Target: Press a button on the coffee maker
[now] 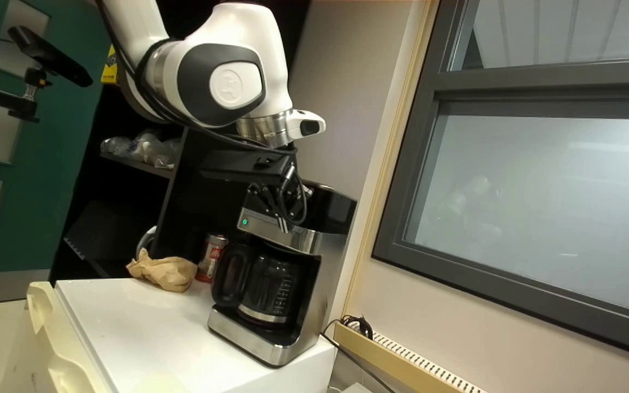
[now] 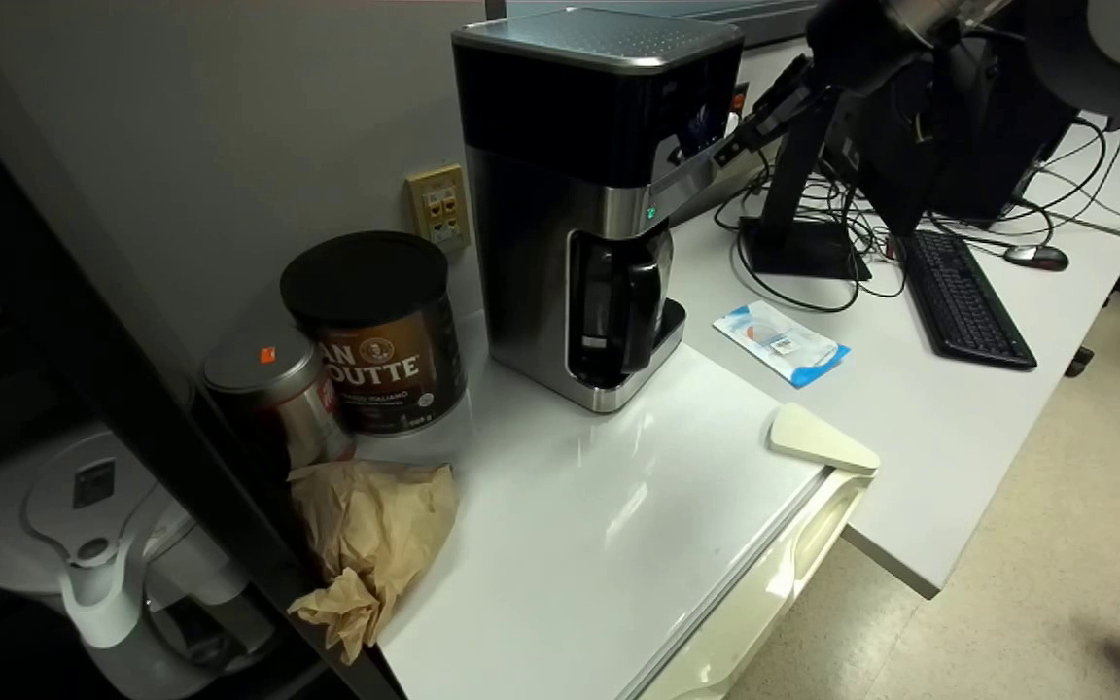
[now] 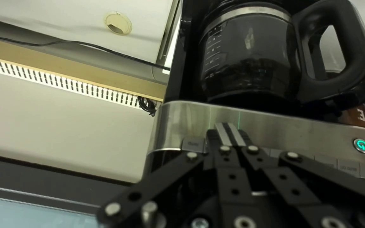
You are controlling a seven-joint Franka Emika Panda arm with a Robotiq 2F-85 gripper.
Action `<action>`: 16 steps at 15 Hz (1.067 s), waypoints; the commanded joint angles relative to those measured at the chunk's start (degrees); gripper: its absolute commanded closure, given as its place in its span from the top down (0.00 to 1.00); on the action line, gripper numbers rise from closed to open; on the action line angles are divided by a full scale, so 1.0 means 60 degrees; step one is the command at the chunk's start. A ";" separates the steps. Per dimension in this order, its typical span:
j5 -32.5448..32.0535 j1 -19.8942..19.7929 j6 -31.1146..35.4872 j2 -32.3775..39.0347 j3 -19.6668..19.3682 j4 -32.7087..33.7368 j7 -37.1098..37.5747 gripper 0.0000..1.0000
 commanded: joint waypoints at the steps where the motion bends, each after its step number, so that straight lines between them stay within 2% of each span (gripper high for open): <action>1: -0.0160 0.0025 -0.0064 0.0266 0.0001 0.0427 0.0155 0.01; 16: -0.0151 0.0034 -0.0148 0.0404 -0.0083 0.0623 0.0197 0.00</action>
